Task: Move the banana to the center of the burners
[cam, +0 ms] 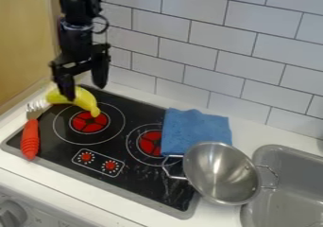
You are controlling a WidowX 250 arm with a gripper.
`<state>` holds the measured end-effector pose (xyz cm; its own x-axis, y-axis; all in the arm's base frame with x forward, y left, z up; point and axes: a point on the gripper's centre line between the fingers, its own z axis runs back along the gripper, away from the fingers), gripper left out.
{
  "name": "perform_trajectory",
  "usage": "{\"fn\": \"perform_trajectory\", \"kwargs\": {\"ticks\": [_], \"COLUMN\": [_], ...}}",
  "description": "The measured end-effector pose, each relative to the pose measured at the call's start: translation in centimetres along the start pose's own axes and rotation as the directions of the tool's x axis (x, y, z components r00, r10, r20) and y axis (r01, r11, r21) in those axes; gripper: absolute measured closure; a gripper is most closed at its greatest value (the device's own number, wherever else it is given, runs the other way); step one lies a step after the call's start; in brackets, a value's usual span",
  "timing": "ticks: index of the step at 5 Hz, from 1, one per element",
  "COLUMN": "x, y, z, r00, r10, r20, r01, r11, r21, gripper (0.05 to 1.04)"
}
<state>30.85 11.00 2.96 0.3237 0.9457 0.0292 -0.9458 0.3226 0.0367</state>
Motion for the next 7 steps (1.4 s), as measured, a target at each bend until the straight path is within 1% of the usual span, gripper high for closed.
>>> {"fn": "perform_trajectory", "kwargs": {"ticks": [1,2,3,4,5,7], "x": [0.6,0.5,1.0,1.0,0.9,0.3], "y": [-0.1,-0.3,-1.0,-1.1,-1.3,-1.3], "z": [-1.8,-2.9,-2.9,-2.9,-2.9,-2.8], "r00": [1.000,1.000,1.000,1.000,1.000,1.000], "r10": [-0.005,-0.005,-0.004,-0.007,-0.010,-0.023], "r20": [0.018,0.007,0.011,0.013,0.009,-0.016], "r01": [0.005,0.004,0.004,0.007,0.010,0.023], "r11": [1.000,1.000,1.000,1.000,1.000,0.999], "r21": [0.011,0.016,0.004,-0.004,-0.014,-0.030], "gripper": [0.085,0.133,0.283,0.554,0.573,0.573]}}
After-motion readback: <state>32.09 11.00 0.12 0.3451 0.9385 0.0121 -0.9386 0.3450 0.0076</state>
